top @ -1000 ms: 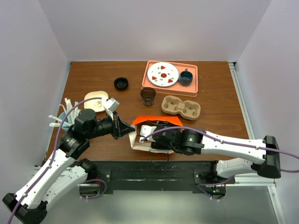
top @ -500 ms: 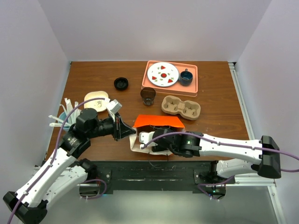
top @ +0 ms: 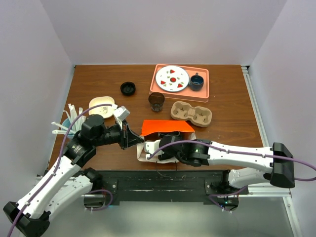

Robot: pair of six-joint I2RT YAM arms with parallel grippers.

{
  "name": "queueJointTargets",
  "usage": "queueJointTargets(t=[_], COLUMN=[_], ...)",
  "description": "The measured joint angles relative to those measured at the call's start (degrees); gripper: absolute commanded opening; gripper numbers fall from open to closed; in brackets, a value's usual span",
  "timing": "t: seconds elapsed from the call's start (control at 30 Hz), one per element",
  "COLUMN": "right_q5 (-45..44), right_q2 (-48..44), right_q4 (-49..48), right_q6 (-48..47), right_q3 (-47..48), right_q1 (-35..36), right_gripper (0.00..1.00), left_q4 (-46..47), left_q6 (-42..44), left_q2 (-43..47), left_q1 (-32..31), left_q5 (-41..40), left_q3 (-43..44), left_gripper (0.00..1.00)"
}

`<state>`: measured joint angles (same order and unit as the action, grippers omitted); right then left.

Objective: Pack the takeout coffee

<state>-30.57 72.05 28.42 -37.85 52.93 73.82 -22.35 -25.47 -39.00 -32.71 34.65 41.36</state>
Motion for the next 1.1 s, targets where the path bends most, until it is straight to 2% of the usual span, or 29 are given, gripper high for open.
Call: queueJointTargets(t=[0.4,0.87,1.1], right_q5=[0.33,0.04,0.15], right_q2=[-0.72,-2.93,-2.47], right_q4=[-0.50,6.71,6.67], right_q6=[-2.27,-2.10,-2.10], right_q3=[-0.02,-0.02,0.00], right_q1=[0.00,0.00,-0.02], right_gripper=[0.38,0.38,0.38], left_q4=[-1.01,-0.70,1.05], left_q6=[-0.02,-0.87,-2.05], left_q2=[0.66,2.03,2.38], left_q1=[0.00,-0.04,-0.07], left_q5=[-0.07,1.01,2.36], left_q3=[0.00,-1.09,-2.38], left_gripper=[0.00,0.00,0.00])
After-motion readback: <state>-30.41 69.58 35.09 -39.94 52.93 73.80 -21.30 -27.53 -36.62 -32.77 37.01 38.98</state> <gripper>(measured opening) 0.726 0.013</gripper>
